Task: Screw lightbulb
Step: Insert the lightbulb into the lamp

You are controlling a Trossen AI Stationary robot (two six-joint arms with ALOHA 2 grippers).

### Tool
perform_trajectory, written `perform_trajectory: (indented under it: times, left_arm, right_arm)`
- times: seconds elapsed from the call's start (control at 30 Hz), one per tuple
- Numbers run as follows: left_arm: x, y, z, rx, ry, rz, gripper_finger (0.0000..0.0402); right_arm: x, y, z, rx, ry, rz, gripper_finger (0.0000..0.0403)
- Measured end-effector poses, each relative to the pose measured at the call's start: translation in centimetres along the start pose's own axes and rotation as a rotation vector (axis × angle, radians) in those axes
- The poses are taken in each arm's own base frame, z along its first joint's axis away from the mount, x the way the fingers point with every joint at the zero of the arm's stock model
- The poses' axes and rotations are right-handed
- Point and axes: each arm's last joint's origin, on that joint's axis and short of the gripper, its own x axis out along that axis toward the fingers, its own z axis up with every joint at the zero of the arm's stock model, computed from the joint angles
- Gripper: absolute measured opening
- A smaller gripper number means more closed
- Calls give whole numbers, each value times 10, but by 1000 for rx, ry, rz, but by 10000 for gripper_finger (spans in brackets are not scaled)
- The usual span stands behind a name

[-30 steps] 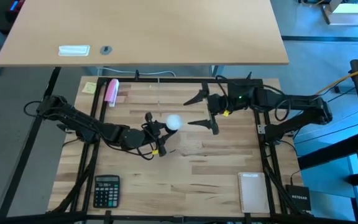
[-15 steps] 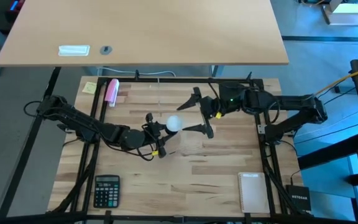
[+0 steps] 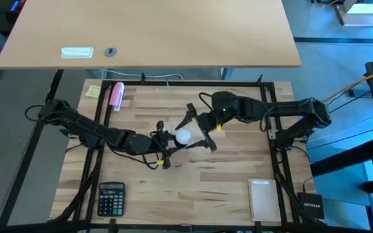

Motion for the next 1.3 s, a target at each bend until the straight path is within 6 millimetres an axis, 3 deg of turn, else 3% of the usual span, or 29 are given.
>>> perform_trajectory:
  times: [0.2, 0.53, 1.03, 1.3]
  left_arm:
    - [0, -1, 0, 2, 5, -25, 138]
    - [0, 0, -1, 3, 6, -5, 138]
    - [5, 26, 4, 38, -14, 441, 138]
    - [8, 39, 12, 23, -65, 575, 138]
  right_arm:
    - [0, 1, 3, -58, -35, 52, 341]
    - [-1, 1, 1, -64, -1, 13, 238]
    - [-4, -15, 0, 210, 50, -538, 240]
    - [-4, -19, -1, 389, -16, -647, 240]
